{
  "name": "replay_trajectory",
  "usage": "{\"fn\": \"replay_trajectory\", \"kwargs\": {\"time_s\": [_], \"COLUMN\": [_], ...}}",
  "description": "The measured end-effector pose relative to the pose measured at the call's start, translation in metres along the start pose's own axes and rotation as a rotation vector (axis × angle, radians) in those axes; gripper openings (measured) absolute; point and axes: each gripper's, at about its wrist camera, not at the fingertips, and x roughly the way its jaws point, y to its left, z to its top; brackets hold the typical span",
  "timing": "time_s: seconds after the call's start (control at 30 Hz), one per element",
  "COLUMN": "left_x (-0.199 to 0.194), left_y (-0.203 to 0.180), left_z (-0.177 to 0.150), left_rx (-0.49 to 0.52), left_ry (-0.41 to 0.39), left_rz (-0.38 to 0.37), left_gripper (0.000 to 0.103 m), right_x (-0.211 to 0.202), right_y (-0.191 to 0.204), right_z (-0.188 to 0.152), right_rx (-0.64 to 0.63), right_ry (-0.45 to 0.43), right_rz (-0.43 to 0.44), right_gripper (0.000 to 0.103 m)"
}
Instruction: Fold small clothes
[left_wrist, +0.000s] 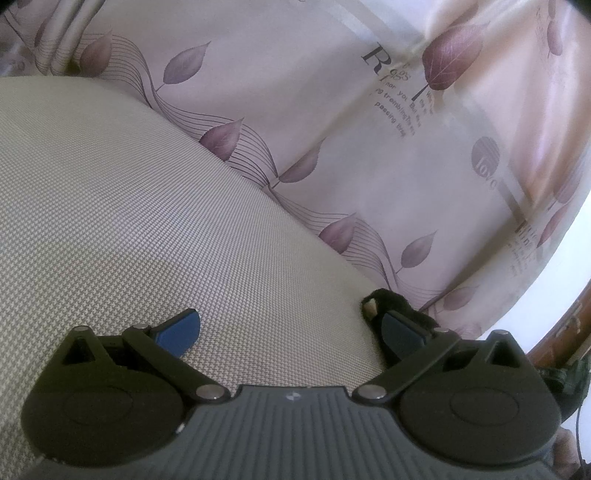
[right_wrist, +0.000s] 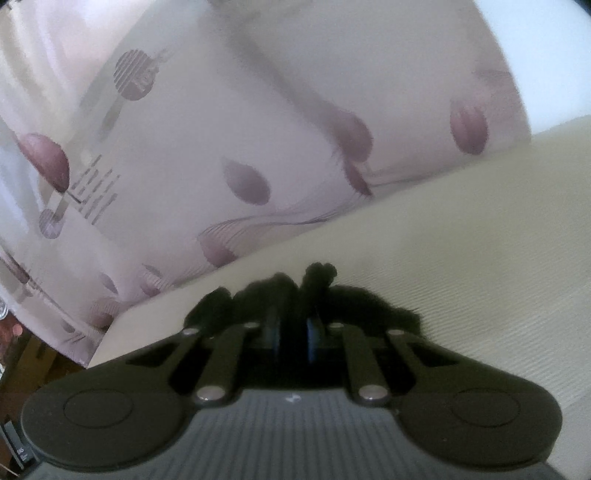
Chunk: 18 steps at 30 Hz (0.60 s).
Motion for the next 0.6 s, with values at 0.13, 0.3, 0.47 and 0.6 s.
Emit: {"fn": "replay_trajectory", "kwargs": {"time_s": [0.13,0.3,0.47,0.6], "left_x": [0.000,0.000,0.000,0.000], "left_y": [0.000,0.000,0.000,-0.001], "left_z": [0.000,0.000,0.001,0.002], "left_rx": [0.003,0.004,0.007,0.011], "left_ry": [-0.006,-0.005,-0.004,-0.003], "left_rz": [0.011,0.013,0.016,0.020], "left_gripper": [0.103,0.103,0.103,0.103], "right_x": [-0.002,-0.007,-0.013,-0.006], "right_y": [-0.014,-0.030,-0.044,-0.050], "right_z": [0.003,0.005,0.009,0.007], "right_rx": [0.018,0.027,0.042,0.029], "right_ry": [-0.004,-0.001,-0.021,0.017], "right_rz": [-0.015,-0.029,-0.044,-0.057], "right_gripper": [0.013,0.013,0.013,0.013]}}
